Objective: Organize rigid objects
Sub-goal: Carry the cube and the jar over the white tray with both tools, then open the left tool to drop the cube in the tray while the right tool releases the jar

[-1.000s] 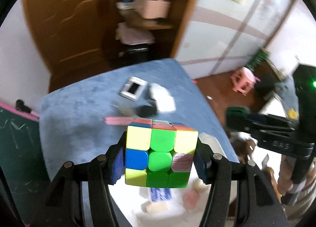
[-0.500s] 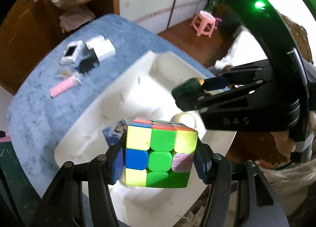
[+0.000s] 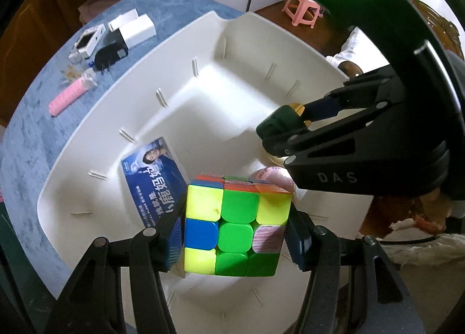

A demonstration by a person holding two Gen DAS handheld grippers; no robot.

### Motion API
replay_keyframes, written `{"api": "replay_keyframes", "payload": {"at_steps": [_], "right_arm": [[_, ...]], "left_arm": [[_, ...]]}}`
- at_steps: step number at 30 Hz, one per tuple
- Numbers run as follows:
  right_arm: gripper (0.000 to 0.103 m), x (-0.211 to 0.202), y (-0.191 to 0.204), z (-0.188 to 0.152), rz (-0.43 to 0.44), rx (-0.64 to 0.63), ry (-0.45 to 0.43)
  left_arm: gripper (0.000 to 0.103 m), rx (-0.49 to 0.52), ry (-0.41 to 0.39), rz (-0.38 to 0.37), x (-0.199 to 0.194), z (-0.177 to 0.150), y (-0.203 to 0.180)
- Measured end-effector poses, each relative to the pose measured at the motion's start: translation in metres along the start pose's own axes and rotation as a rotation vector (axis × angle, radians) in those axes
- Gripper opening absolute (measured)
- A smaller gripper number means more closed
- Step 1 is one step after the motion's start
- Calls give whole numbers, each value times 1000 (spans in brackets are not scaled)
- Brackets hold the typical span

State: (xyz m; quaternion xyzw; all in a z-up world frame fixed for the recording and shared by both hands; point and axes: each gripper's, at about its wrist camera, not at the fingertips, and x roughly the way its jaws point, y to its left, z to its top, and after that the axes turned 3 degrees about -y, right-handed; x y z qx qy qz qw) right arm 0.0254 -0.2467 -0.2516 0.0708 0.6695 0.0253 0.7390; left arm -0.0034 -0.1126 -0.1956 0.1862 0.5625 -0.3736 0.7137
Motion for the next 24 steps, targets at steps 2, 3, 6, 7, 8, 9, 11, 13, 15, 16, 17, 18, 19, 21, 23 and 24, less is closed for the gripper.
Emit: {"api": "replay_keyframes", "payload": {"at_steps": [2,3,6,7,8,9,11,13,15,16,17,18,19,21,23,24], "right_arm": [[43,9,4,6,-12,0,7],[44,10,5,6,-16,-1,7],[45,11,8,7,-12,-10,5],[45,10,9,7,-12,-14,2],[45,9,11,8,-12,-18,0],[46,9,12,9,-14,-21,-3],[47,7,13,10,-18,-23,-10],[47,6,14,11,-18,-27,-16],[47,3,14,11,-15,-29,-24],[47,2,14,10,-14,-30,-27],[47,1,15,11,-13,-30,-29],[47,0,14,11,-12,-29,-32],[47,-2,14,11,-11,-27,-37],[47,-8,13,10,-8,-23,-46],[47,-13,13,11,-2,-19,-58],[47,-15,8,13,0,-18,-63]], "left_arm": [[62,-8,10,-7,3,-1,0],[62,-11,13,-9,3,0,0],[62,-22,26,-12,6,1,1],[62,-24,28,-15,6,0,2],[62,-28,31,-20,6,1,3],[62,-34,38,-27,7,2,4],[63,-44,39,-43,6,2,5],[67,-49,23,-61,2,3,5],[71,-43,-1,-72,-5,4,4],[72,-41,-10,-74,-8,5,3],[72,-39,-17,-76,-11,5,3],[72,-38,-23,-78,-14,5,2],[72,-36,-28,-78,-16,5,2],[72,-31,-38,-75,-19,7,1],[72,-28,-46,-73,-22,7,0],[72,-27,-51,-70,-24,8,0]]}}
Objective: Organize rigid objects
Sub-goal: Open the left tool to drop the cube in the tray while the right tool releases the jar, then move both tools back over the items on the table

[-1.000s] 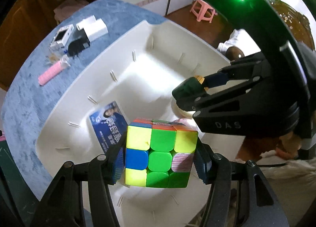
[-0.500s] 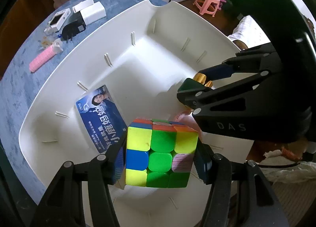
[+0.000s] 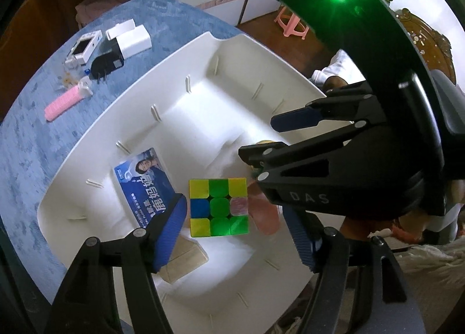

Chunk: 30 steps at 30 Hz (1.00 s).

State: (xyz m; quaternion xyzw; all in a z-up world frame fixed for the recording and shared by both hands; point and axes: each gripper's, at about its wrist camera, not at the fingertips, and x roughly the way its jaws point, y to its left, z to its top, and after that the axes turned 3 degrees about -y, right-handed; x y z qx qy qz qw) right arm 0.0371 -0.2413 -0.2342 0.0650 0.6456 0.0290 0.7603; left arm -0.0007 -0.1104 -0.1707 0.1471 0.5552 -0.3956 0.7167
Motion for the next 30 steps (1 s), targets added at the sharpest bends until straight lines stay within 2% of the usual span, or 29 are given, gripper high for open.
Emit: {"api": "replay_keyframes", "payload": {"at_steps": [9,18,30], "right_arm": [[47,-38,2,2,16,-4,-78],[47,-77,2,22,29,-2,-185],[47,-99,-6,39,40,-5,-238]], "left_arm": [[72,-18,-89,27,-26,15,6],[72,-44,-184,51,-58,32,11],[72,-121,-255,97,-76,47,35]]}}
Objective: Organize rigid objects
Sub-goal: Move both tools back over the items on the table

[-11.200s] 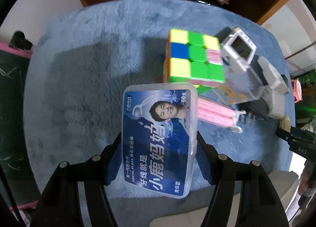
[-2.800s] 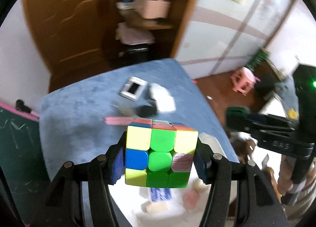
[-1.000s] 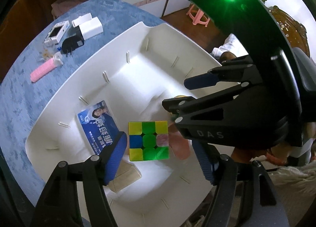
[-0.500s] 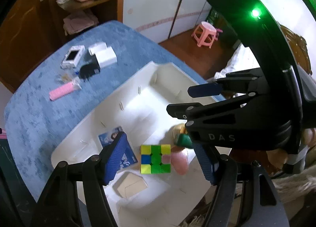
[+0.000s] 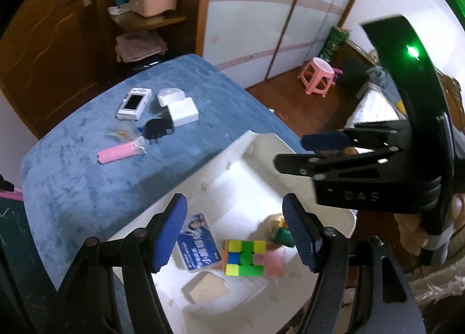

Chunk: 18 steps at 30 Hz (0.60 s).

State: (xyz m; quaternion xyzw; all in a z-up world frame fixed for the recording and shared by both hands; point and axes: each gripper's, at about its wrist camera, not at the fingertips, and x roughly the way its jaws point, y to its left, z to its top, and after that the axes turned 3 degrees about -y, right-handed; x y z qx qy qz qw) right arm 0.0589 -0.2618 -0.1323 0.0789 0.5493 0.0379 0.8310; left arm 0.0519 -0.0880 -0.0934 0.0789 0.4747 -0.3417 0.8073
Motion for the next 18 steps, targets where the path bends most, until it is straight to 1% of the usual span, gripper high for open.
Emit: {"api": "replay_keyframes", "payload": {"at_steps": [2,7,10,14,18], "right_arm": [[47,-1,-1,5,-2,-4,-11],[47,-1,-8,22,-3,-11,-34],[47,1,-12,32,-5,-16,-39],[47,9,-17,49,-4,-23,-37],[48,24,-21,71,17,-21,-21]], "left_arm": [[72,-15,-8,20,-2,6,7],[72,-40,-70,93,-15,28,30],[72,-72,-93,136,-21,42,50],[72,-132,-95,166,-20,57,74],[72,-199,-69,174,-7,71,100]]}}
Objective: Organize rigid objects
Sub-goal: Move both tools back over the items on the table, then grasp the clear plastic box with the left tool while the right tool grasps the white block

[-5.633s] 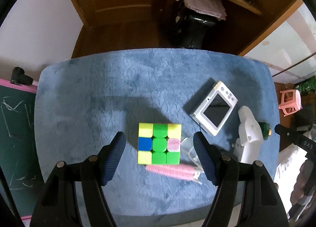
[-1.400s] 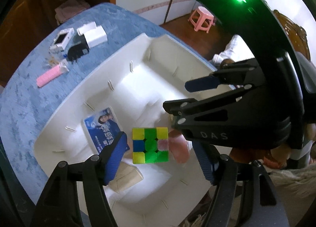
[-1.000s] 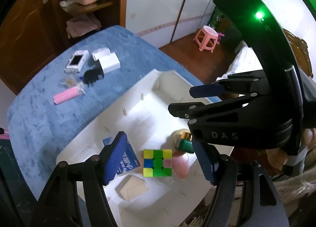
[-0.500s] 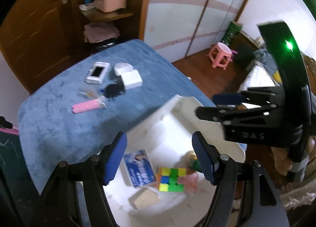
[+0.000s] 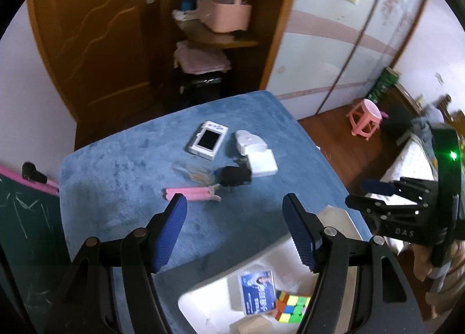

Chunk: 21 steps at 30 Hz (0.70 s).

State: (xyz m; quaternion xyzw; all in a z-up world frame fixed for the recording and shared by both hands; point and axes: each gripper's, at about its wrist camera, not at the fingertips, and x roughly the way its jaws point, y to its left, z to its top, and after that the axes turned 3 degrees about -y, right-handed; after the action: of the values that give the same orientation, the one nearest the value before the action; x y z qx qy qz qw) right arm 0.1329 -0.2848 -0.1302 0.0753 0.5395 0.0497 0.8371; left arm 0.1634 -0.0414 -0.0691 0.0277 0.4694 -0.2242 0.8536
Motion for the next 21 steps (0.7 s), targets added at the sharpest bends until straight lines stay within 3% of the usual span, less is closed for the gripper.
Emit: {"api": "replay_keyframes", "payload": {"at_steps": [4,12,21], "right_arm": [[60,18,-4,22,17,19,16],[60,90,-17,69,15,100,119],[60,174,-21,90,43,202,260]], "left_arm": [[72,-11,38,7,24,13,6],[72,169,168,83,99,23,-5],[72,241,247,122,152,28,6]]}}
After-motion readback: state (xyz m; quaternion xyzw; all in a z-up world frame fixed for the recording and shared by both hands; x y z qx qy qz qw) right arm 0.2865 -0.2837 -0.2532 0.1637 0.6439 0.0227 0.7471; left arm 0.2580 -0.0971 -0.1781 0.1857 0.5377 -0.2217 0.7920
